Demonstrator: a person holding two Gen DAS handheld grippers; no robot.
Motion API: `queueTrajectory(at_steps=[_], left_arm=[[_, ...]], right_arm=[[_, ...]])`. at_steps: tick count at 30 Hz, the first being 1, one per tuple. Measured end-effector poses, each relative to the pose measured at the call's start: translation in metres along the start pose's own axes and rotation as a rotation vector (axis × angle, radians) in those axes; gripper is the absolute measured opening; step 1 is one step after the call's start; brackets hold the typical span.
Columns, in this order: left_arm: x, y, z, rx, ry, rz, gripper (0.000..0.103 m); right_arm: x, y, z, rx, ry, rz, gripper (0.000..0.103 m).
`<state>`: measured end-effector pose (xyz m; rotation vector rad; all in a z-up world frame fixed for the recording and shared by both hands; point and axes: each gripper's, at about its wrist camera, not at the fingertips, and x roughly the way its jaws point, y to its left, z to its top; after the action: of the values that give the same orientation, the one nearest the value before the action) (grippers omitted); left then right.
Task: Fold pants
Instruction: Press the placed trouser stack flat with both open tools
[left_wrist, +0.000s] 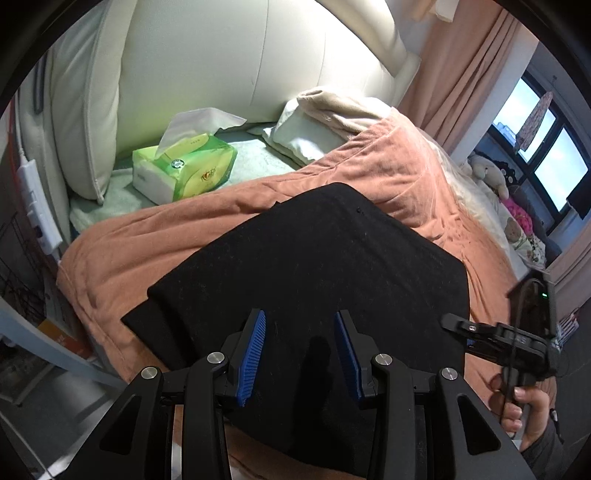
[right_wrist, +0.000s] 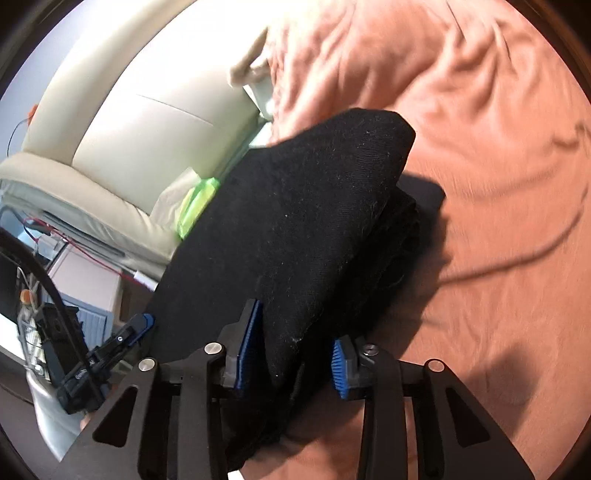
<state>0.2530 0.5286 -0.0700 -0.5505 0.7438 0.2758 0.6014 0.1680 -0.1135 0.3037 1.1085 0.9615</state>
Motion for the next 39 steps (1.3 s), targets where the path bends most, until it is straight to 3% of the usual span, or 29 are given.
queueTrajectory(at_steps=[2,5,11,13,15,17,22,24,28,32,34,36,39], left_arm=[[-0.006,-0.002,0.002,0.004,-0.005,0.008,0.041],[-0.018,-0.005,0.004,0.003,-0.02,-0.001,0.041],[-0.029,-0.023,0.007,0.035,-0.048,-0.004,0.041],[-0.028,-0.031,0.004,0.05,-0.049,0.01,0.041],[-0.024,-0.038,0.002,0.065,-0.049,0.019,0.041],[-0.021,-0.041,-0.001,0.069,-0.053,0.024,0.041],[-0.01,-0.042,-0.009,0.049,-0.061,0.05,0.041],[0.0,-0.043,-0.014,0.049,-0.043,0.04,0.037],[0.021,-0.039,-0.026,0.032,0.007,0.07,0.028],[0.029,-0.037,-0.033,0.026,0.021,0.096,0.026],[0.029,-0.04,-0.034,0.02,0.025,0.111,0.026],[0.026,-0.046,-0.038,0.034,0.023,0.139,0.026],[0.016,-0.06,-0.047,0.06,0.017,0.113,0.025]], right_arm=[[-0.015,0.005,-0.008,-0.035,-0.027,-0.046,0.052],[-0.037,0.012,-0.012,-0.079,-0.052,-0.04,0.052],[-0.082,0.038,-0.006,-0.238,-0.151,-0.134,0.052],[-0.089,0.052,-0.009,-0.293,-0.168,-0.158,0.046],[-0.084,0.063,-0.01,-0.344,-0.172,-0.189,0.036],[-0.076,0.072,-0.009,-0.383,-0.164,-0.208,0.033],[-0.046,0.08,-0.004,-0.458,-0.151,-0.245,0.032],[-0.033,0.08,-0.001,-0.474,-0.145,-0.266,0.032],[-0.007,0.066,0.012,-0.457,-0.141,-0.29,0.03],[0.007,0.042,0.021,-0.39,-0.13,-0.319,0.013],[0.01,0.036,0.021,-0.374,-0.115,-0.341,0.013],[0.012,0.036,0.019,-0.384,-0.104,-0.428,0.013],[0.003,0.041,0.013,-0.394,-0.112,-0.421,0.013]])
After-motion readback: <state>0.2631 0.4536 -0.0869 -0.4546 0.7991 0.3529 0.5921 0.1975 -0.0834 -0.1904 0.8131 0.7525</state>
